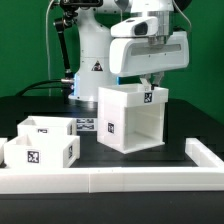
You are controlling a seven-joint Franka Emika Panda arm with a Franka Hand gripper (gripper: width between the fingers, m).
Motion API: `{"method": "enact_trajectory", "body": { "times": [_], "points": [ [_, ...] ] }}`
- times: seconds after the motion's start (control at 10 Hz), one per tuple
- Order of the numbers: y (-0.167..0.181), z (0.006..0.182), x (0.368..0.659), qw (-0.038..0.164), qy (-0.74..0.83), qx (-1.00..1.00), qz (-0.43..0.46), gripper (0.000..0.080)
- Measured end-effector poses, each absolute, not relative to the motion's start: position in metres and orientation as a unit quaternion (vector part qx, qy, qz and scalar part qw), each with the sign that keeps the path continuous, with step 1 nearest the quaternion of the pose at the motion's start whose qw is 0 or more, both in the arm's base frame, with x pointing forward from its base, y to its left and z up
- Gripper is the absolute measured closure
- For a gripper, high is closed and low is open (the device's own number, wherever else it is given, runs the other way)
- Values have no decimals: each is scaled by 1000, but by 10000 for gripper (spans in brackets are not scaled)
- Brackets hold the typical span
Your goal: Assemble drawer
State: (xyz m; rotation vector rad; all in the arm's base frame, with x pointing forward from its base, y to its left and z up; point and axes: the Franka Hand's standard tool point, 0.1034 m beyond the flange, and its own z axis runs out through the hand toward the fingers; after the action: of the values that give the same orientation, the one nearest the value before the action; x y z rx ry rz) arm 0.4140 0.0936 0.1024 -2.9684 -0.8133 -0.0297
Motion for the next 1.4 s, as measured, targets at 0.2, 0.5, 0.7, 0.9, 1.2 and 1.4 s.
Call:
{"method": "enact_trajectory", "body": {
  "times": [0.2, 0.5, 0.7, 0.9, 1.2, 1.4],
  "points": [
    [94, 102, 414, 32, -264, -964, -10, 762],
    [93, 102, 415, 32, -258, -966, -10, 762],
    [92, 102, 434, 33, -188, -981, -13, 762],
    [87, 102, 459, 37, -141, -989, -14, 762],
    [82, 103, 505, 44, -101, -993, -31, 761],
    [82, 103, 531, 48, -90, -994, -46, 761]
  ]
}}
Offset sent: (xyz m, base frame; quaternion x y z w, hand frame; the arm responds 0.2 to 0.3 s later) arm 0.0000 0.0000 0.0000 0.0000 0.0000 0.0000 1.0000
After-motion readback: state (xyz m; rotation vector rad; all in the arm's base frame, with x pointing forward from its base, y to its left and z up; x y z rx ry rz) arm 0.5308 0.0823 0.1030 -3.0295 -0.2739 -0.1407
